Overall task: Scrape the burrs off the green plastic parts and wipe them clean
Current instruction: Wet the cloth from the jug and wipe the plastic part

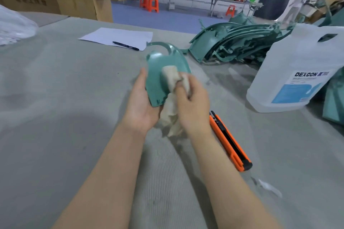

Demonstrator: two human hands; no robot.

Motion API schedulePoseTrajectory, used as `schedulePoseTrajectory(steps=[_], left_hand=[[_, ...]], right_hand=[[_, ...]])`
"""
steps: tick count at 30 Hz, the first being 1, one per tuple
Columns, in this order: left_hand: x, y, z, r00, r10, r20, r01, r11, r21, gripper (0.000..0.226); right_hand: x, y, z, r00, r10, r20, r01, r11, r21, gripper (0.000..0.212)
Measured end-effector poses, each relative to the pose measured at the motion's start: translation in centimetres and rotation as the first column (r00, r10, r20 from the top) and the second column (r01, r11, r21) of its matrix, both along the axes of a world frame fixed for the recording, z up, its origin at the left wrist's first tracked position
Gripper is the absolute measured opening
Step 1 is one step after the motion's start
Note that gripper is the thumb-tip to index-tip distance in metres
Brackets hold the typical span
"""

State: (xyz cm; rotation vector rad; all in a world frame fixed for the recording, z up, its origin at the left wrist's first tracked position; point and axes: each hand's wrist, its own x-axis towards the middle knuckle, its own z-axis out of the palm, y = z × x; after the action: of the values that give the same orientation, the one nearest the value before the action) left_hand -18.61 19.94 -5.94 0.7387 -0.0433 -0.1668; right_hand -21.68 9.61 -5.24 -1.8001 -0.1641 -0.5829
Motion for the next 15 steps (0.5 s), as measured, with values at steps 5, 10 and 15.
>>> schedulePoseTrajectory(steps=[5,10,15], left_hand=[[-0.5,-0.8,0.1,0.997,-0.051,-0.050,0.052,0.999,0.017,0.047],[-1.1,0.8,0.2,0.998,-0.046,-0.030,0.039,0.980,-0.196,0.082],[-1.2,0.7,0.4,1.000,0.005,0.004,-0.004,0.983,-0.181,0.081]], right_hand=[[-0.4,0.3,0.6,0.994,0.078,-0.073,-0.078,0.997,0.003,0.010],[-1.3,0.9,0.8,0.964,0.262,-0.051,-0.267,0.954,-0.136,0.008],[-1.8,1.8,0.5,0.985,0.170,0.012,-0.160,0.948,-0.276,0.042]])
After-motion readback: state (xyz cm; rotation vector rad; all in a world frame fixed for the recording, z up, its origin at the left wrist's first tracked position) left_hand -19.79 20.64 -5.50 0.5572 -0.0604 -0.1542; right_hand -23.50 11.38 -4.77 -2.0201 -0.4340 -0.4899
